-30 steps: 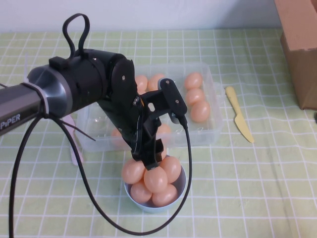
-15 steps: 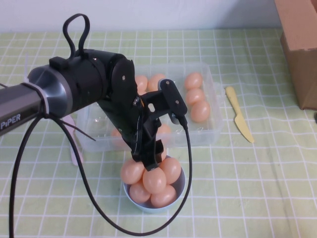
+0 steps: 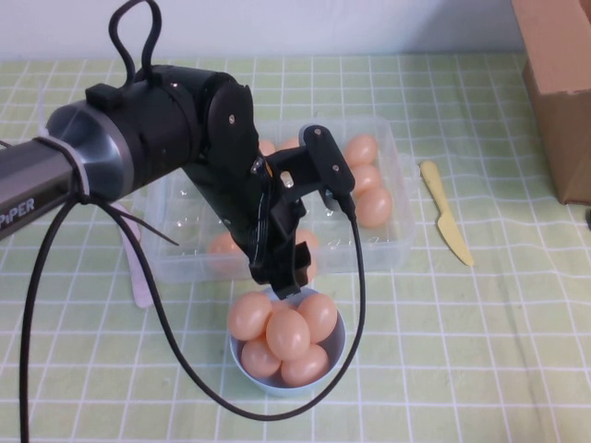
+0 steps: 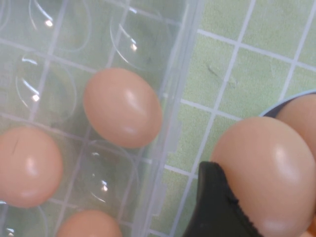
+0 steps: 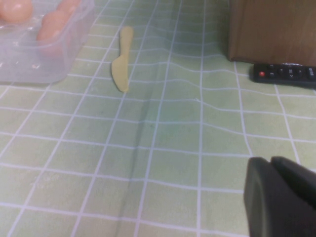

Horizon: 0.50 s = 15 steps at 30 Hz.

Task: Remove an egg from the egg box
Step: Place the egg in the bowl

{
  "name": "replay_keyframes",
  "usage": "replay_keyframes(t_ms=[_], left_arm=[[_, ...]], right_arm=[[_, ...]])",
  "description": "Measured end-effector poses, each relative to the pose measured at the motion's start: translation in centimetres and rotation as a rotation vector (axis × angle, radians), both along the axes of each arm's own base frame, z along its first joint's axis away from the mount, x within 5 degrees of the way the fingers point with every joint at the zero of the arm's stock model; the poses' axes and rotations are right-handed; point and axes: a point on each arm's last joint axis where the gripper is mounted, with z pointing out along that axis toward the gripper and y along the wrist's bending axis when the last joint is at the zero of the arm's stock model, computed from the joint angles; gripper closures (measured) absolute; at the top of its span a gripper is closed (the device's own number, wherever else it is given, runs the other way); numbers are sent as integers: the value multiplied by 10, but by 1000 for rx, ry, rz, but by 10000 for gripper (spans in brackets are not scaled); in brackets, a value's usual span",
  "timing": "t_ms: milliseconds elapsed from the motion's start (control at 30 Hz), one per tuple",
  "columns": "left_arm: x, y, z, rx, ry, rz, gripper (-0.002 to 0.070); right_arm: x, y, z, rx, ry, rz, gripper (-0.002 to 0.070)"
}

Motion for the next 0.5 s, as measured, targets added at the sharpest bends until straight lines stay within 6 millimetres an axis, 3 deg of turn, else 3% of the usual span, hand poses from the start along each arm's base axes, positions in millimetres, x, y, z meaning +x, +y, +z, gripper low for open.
replay_keyframes(t_ms=[500], left_arm=[[-2,1,-1,21,32,-6,324]], right_arm=[[0,0,0,0,0,0,694]])
